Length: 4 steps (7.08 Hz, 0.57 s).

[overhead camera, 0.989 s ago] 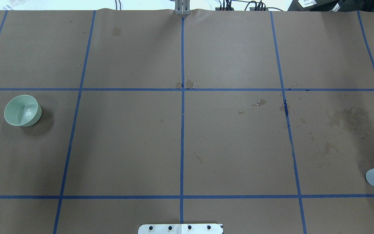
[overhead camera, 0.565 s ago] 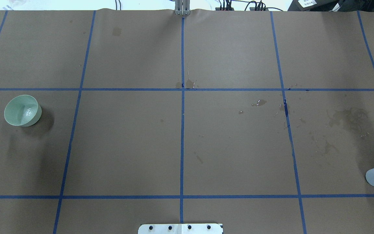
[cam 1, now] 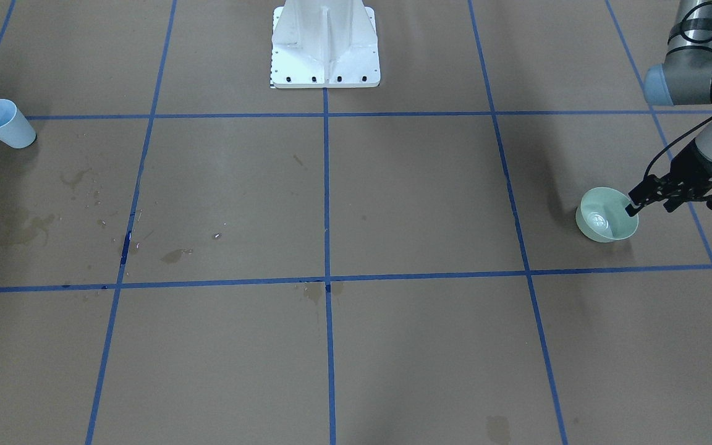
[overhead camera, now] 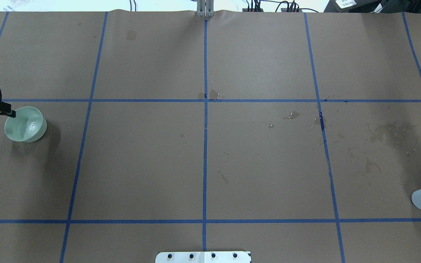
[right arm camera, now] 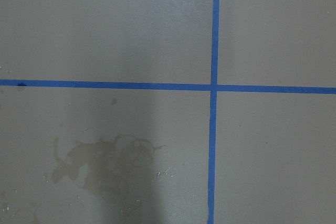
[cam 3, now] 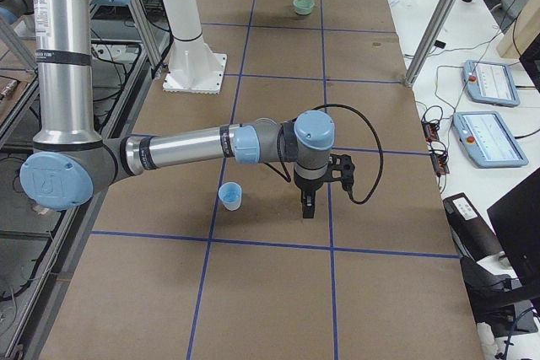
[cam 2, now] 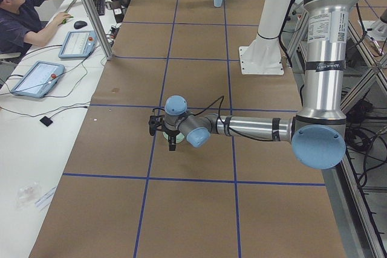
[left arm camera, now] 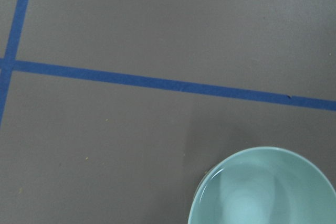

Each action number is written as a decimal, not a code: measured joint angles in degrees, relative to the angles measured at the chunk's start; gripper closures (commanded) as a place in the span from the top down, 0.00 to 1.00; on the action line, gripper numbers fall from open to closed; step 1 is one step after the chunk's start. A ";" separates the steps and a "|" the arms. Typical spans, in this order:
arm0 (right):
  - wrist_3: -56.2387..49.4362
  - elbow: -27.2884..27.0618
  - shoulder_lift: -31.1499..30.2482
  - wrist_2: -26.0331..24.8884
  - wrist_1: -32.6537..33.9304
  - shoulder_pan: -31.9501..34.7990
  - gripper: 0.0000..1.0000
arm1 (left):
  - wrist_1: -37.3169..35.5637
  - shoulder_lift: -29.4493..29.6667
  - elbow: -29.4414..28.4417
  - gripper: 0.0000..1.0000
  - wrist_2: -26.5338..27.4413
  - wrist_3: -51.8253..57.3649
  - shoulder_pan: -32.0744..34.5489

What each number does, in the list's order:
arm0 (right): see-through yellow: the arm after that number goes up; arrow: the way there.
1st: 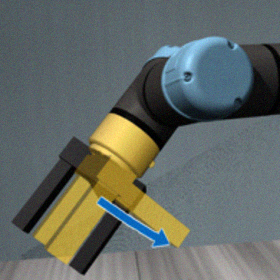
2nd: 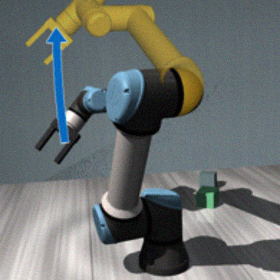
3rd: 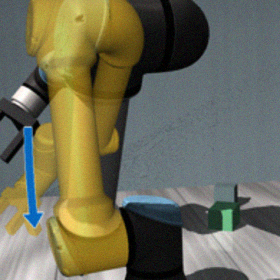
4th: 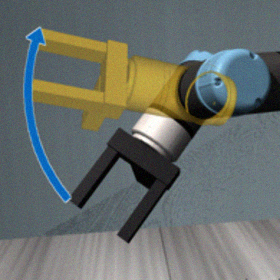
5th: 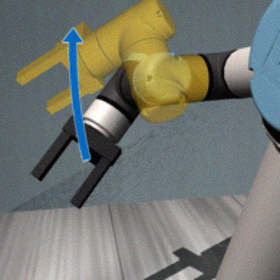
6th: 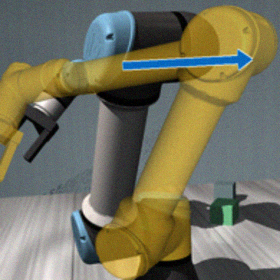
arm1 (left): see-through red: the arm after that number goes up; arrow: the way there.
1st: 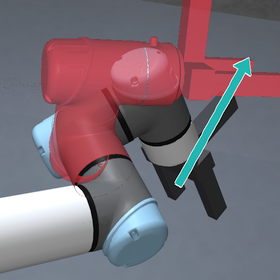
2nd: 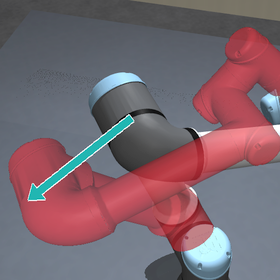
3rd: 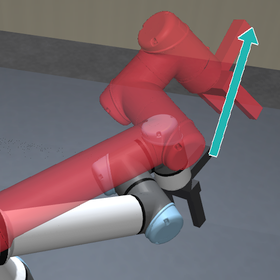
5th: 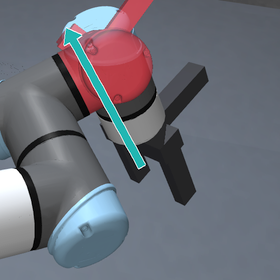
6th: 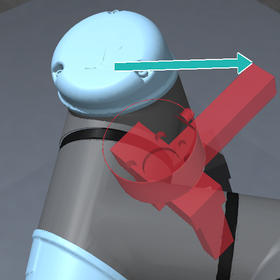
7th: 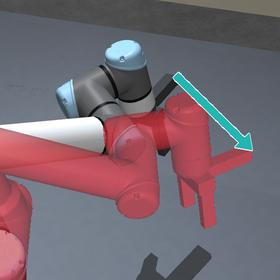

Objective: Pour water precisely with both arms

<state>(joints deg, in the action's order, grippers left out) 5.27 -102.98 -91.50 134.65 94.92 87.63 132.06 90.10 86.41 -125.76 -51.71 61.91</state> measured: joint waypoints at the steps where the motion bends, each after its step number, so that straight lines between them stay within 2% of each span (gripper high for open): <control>1: 0.00 0.01 0.05 -0.04 0.00 0.00 1.00 | 0.08 0.73 -1.09 0.98 -0.03 -0.01 -0.56; 2: 0.00 0.01 0.07 -0.10 0.00 0.00 1.00 | 0.13 1.01 -1.52 0.87 -0.07 -0.04 -1.49; 3: 0.00 0.06 0.07 -0.10 0.00 0.00 1.00 | 0.18 1.07 -1.71 0.64 -0.07 -0.04 -2.51; 4: 0.00 0.09 0.04 -0.09 0.00 0.00 1.00 | 0.20 1.04 -1.80 0.19 -0.06 0.04 -3.19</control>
<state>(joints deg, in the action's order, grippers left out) 5.27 -102.90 -91.46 134.56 94.92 87.63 132.26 91.14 84.61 -125.82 -51.67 58.72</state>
